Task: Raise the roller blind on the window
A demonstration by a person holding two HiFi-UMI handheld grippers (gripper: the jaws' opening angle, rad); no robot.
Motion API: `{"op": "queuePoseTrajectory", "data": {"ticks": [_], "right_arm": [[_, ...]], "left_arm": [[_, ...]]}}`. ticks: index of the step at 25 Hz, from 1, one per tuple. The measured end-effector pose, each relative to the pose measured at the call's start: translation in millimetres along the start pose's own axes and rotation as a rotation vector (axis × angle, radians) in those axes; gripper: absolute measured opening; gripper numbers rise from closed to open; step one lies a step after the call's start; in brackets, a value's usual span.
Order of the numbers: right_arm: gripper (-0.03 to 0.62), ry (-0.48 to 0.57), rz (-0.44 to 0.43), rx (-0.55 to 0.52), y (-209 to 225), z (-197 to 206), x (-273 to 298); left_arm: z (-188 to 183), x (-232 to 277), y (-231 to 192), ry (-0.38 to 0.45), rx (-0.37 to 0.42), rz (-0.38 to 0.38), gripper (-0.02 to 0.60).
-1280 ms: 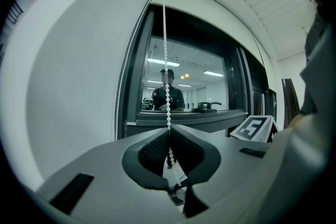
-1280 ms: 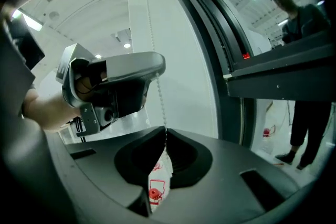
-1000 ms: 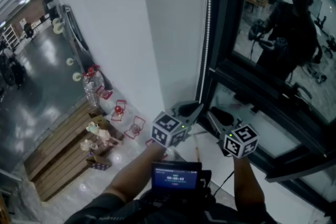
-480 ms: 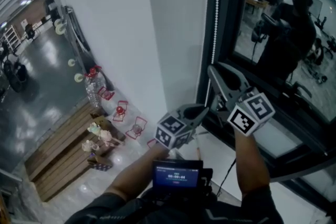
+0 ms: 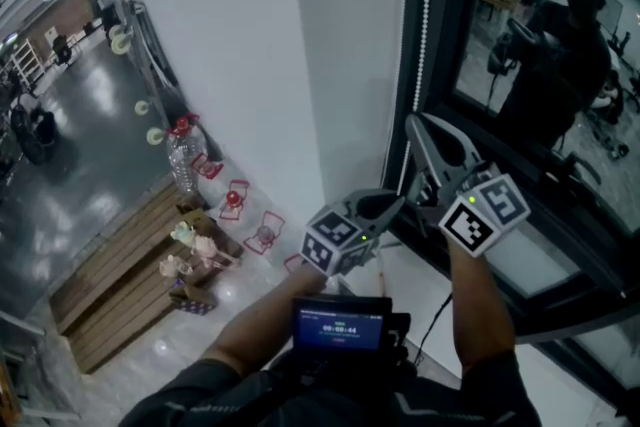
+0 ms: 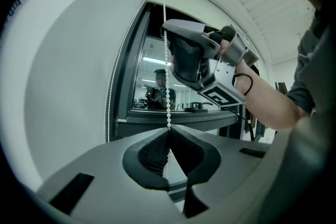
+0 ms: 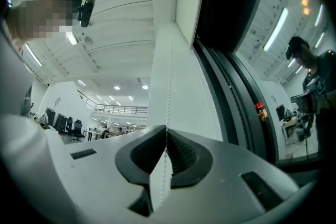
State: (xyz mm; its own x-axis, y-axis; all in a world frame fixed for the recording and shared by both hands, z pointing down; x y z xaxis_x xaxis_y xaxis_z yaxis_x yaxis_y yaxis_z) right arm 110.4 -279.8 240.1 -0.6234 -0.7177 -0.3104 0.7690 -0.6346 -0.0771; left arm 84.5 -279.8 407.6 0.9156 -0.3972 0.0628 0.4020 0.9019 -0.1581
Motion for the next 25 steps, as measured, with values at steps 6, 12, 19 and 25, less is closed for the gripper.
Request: {"op": "queuePoseTrajectory", "data": {"ticks": [6,12,19,25], "right_arm": [[0.008,-0.043,0.017,0.008,-5,23,-3],[0.006,-0.092,0.021,0.01,-6,50,-9],[0.007,-0.161,0.029,0.031,-8,85,-18],[0.006,-0.194,0.033,0.041,-8,99,-23]], "left_arm": [[23,0,-5,-0.042,-0.042,0.009,0.0],[49,3,-13,-0.097,-0.054,-0.011,0.0],[83,3,-17,-0.165,-0.081,-0.015,0.0],[92,-2,-22,-0.168,-0.097,-0.058,-0.002]]}}
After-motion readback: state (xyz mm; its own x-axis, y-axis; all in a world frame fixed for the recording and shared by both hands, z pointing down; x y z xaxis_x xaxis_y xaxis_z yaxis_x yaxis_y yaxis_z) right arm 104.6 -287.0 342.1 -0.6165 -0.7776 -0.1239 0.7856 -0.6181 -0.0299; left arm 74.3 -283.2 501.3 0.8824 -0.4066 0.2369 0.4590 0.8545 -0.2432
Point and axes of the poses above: the fingertips, and each gripper's own axes: x forward along the fingers, y to its right, z out of its underside, the point moved 3 cm from there along -x, backward along the fingers, and after that the axes turned 6 degrees about -x, right-handed, at the moved point
